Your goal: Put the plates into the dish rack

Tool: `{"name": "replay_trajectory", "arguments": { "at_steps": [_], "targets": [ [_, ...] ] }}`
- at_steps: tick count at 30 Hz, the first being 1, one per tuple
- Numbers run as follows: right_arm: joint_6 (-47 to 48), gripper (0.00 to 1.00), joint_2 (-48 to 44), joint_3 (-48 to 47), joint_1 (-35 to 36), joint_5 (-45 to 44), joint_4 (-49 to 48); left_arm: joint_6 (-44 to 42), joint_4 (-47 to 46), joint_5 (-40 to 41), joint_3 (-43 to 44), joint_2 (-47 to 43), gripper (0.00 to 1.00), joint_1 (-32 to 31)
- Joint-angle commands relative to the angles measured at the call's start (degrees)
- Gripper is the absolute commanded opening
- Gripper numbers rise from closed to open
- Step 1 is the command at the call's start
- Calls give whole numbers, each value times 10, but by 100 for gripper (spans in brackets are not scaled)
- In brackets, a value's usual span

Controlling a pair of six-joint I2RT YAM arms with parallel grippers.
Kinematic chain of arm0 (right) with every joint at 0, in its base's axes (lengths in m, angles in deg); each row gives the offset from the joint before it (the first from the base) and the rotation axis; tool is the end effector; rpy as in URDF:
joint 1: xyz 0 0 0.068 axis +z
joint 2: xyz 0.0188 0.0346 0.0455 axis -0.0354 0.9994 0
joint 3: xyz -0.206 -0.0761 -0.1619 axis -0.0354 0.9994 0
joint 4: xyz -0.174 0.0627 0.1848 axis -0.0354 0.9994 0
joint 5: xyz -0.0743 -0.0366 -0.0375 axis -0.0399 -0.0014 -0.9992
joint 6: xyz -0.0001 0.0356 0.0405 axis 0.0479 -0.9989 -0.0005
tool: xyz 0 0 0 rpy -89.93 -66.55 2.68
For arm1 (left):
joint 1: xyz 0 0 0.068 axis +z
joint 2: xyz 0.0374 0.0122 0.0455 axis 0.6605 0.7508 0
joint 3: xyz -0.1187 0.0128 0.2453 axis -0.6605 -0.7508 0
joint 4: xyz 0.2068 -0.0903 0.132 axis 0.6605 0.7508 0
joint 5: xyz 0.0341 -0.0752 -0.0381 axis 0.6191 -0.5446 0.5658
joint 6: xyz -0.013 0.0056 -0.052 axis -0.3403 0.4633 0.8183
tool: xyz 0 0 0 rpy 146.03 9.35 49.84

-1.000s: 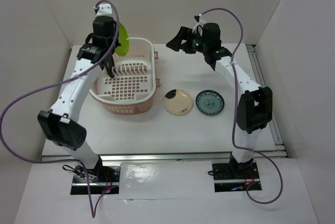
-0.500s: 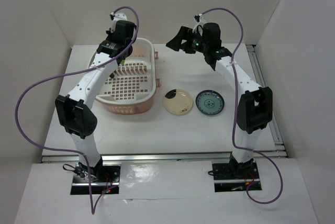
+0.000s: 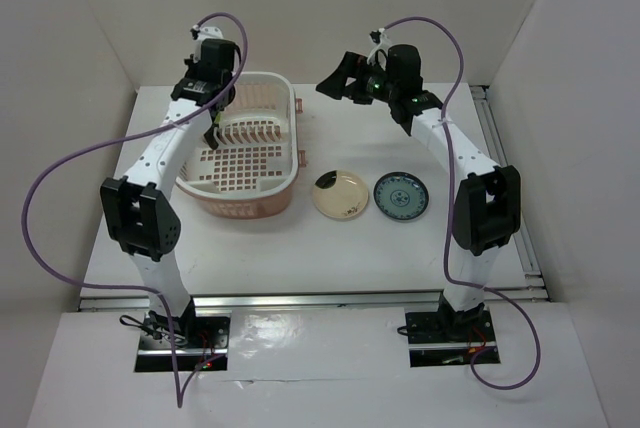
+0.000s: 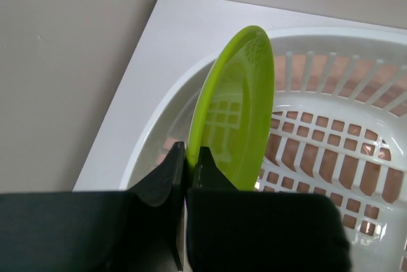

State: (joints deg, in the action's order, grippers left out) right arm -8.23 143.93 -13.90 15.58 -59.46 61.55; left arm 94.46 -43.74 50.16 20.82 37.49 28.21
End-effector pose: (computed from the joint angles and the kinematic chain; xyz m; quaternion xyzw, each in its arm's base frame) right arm 0.4207 0.1521 0.3546 -0.0797 0.7730 0.4234 0.4656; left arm 0.4179 -0.0726 0.3847 -0.1708 0.8030 0.2105 0.5307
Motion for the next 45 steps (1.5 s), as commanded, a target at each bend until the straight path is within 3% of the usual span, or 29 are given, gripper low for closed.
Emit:
{"name": "replay_trajectory", "arguments": {
  "at_steps": [1, 15, 45],
  "targets": [
    [-10, 100, -16, 2, 3, 23, -32, -26, -56, -6, -8, 12, 0, -11],
    [-21, 100, -11, 2, 3, 29, -38, -63, -112, 31, -58, 24, 0, -16],
    [-21, 100, -5, 7, 3, 39, -48, -58, -118, 15, -77, 73, 0, -16]
  ]
}}
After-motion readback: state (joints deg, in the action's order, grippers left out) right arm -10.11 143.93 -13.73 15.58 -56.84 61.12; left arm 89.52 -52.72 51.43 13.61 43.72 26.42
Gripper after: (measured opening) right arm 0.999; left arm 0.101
